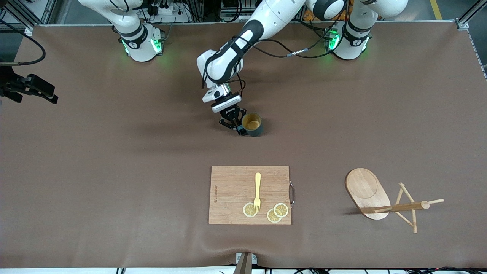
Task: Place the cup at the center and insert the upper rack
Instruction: 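Close the left gripper on the handle and lift the mug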
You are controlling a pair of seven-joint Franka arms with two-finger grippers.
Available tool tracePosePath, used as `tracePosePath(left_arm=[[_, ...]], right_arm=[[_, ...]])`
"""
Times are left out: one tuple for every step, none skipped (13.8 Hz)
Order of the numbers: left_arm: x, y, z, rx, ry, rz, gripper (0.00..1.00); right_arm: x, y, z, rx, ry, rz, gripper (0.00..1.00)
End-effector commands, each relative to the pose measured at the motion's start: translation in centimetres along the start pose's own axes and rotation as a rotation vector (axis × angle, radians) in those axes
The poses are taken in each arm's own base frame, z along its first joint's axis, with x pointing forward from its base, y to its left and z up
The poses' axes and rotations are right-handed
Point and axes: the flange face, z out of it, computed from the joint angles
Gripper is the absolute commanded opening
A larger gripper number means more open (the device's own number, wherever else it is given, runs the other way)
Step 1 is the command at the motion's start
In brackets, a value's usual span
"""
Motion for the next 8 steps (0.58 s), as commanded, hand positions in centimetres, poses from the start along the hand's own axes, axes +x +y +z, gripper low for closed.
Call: tracePosePath(left_arm=[[5.7,0.1,-1.6,0.007,-0.053,-0.108,0.00],[8.3,0.0,-1.5,0.017,-0.086,-0.154,0.00],[9.9,0.2,-2.3,0.004,-0.114,-0.179,0.00],[12.2,0.1,-2.1,0.001,-0.138,-0.196,0.00],[14.2,-0.1,-2.1,0.008,-0.167,-0.195,0.00],[16.2,-0.3,-2.5,0.006,-0.204,-0.194,0.00],[18.9,-0.8,-2.9,0.001,-0.235,-0.202,0.00],[21.7,-1.4,-2.6,0.002,-0.268,-0.209,0.00]], right_arm=[[0.1,0.4,-0.3,0.003,0.000,0.003,1.00],[0.1,0.4,-0.3,0.003,0.000,0.001,1.00],[0.1,0.5,-0.3,0.003,0.000,0.003,1.00],[0.1,0.5,-0.3,0.003,0.000,0.003,1.00],[0.1,0.5,-0.3,0.003,0.000,0.003,1.00],[0.1,0.4,-0.3,0.003,0.000,0.001,1.00],[0.2,0.4,-0.3,0.003,0.003,0.000,1.00],[0.2,0.4,-0.3,0.003,0.003,0.001,1.00]])
